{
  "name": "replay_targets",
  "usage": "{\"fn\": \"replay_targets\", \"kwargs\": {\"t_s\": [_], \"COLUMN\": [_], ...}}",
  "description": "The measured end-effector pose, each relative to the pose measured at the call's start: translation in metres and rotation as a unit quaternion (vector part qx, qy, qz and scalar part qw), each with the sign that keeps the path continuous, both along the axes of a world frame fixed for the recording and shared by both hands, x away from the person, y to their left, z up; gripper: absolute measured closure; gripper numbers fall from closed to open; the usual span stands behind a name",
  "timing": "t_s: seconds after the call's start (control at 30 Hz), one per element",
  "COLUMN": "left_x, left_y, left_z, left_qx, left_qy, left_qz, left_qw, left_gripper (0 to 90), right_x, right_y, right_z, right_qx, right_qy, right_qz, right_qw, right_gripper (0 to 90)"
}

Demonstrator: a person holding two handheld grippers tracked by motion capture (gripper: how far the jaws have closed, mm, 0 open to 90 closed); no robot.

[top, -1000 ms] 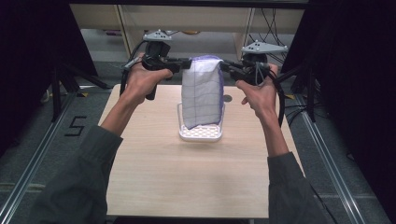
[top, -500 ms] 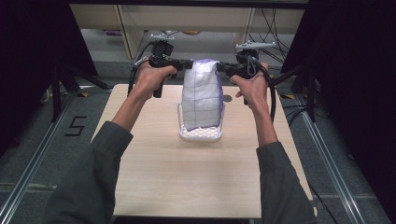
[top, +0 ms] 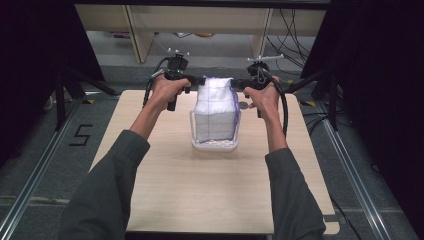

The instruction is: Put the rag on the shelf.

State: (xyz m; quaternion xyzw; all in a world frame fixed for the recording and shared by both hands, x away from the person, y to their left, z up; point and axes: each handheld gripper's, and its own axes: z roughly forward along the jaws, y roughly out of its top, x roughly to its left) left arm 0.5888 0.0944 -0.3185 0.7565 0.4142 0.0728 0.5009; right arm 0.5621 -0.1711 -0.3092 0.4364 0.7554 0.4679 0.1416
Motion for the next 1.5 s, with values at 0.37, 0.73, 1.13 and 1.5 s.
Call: {"fn": "replay_targets", "kwargs": {"t_s": [0.37, 0.73, 1.13, 1.5], "left_x": [0.006, 0.004, -0.003, -0.015], "left_y": [0.003, 0.007, 0.019, 0.036], "left_z": [-0.034, -0.048, -0.039, -0.024], "left_qx": [0.013, 0.048, 0.059, 0.072], "left_qy": [0.042, 0.05, 0.035, 0.012], "left_qz": [-0.014, -0.019, -0.007, -0.004], "left_qw": [0.999, 0.9974, 0.9976, 0.9973], "left_gripper": [84.8, 71.4, 62.5, 60.5], "right_x": [0.01, 0.012, 0.012, 0.003], "right_y": [0.0, -0.005, -0.016, -0.026], "right_z": [-0.032, -0.047, -0.047, -0.039], "right_qx": [-0.012, -0.037, -0.025, -0.022], "right_qy": [0.048, 0.072, 0.063, 0.081], "right_qz": [0.004, -0.01, -0.018, -0.044], "right_qw": [0.9988, 0.9967, 0.9975, 0.9955], "right_gripper": [85.1, 75.0, 69.5, 67.2]}}
